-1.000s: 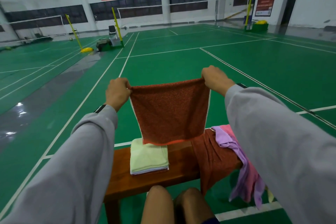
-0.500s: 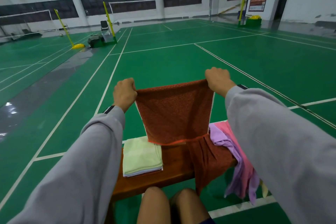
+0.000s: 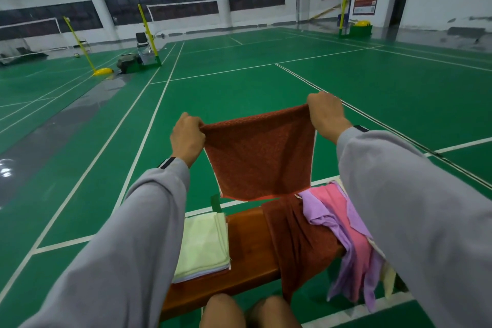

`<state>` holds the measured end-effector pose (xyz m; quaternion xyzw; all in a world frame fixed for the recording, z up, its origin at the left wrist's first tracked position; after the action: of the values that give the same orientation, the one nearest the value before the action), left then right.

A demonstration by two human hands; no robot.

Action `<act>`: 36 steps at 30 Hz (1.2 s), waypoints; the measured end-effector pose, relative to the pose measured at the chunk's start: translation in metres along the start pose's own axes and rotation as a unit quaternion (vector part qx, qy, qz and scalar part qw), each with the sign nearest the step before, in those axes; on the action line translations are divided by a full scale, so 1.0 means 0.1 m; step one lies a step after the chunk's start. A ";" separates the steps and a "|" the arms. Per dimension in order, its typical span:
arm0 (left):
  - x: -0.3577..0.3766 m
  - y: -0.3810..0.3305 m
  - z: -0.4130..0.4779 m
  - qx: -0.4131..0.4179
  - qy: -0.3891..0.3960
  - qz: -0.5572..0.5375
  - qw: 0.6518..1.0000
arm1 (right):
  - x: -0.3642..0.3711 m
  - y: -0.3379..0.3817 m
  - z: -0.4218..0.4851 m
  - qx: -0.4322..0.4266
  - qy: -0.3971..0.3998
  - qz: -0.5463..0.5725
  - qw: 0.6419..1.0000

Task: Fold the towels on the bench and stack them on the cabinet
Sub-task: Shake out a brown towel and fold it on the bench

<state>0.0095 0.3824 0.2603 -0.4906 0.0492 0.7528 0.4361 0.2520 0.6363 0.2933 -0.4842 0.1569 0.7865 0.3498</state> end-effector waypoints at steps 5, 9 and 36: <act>0.05 0.05 -0.08 -0.019 0.022 -0.026 0.999 | -0.05 -0.09 -0.16 0.014 0.012 0.004 1.000; 0.19 0.13 -0.44 -0.018 0.138 -0.056 0.989 | 0.09 -0.27 -0.53 0.025 0.076 0.026 0.996; 0.77 0.26 -2.25 -0.038 0.418 0.036 0.907 | 1.06 -0.56 -2.06 0.012 0.341 0.066 0.938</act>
<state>0.1372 0.3001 0.0757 -0.7745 0.2161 0.4950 0.3294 0.3954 0.5974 0.1074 -0.7074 0.3081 0.5937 0.2284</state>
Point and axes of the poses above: each hand's wrist, its own z-axis towards the middle knuckle, its own x-axis out of the palm, y = z × x, the point moved 3 cm from there along z, towards the middle knuckle, and after that the axes turned 1 degree about -z, right-handed, at the moved point
